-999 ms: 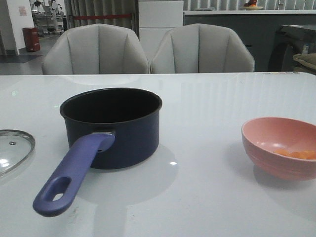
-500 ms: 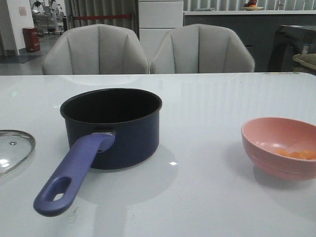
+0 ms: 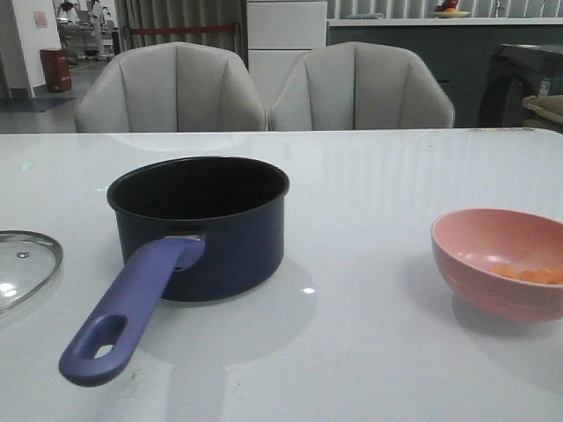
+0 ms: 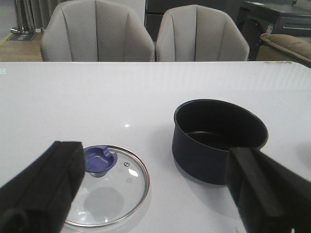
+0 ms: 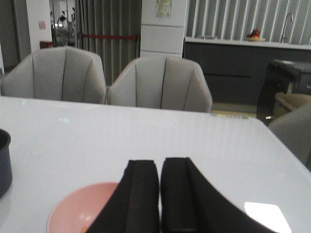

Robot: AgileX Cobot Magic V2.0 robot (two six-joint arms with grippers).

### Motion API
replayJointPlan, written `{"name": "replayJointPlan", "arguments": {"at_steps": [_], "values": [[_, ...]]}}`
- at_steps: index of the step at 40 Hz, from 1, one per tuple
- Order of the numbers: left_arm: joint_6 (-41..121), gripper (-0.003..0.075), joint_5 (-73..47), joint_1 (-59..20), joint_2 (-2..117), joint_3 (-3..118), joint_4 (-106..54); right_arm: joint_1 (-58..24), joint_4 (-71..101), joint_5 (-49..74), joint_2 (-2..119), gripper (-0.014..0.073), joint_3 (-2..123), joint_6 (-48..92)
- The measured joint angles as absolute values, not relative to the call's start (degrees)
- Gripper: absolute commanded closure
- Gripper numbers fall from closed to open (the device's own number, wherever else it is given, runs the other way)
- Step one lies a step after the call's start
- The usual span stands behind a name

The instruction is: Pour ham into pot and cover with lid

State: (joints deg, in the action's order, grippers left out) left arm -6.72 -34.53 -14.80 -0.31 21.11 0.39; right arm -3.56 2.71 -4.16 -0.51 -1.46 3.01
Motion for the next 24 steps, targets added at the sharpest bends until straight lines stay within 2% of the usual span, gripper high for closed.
{"name": "replayJointPlan", "arguments": {"at_steps": [7,18,24], "values": [[-6.7,0.0092,-33.7,-14.8,-0.3,21.1,0.4,-3.6,3.5,-3.2,0.7,0.0403,1.4,3.0],[-6.7,0.0092,-32.8,-14.8,-0.3,20.8,0.4,-3.6,3.6,13.0,19.1,0.0403,18.9,3.0],[-6.7,0.0092,-32.8,-14.8,-0.3,20.8,0.4,-3.6,3.6,18.7,24.8,0.0403,22.4,3.0]]}}
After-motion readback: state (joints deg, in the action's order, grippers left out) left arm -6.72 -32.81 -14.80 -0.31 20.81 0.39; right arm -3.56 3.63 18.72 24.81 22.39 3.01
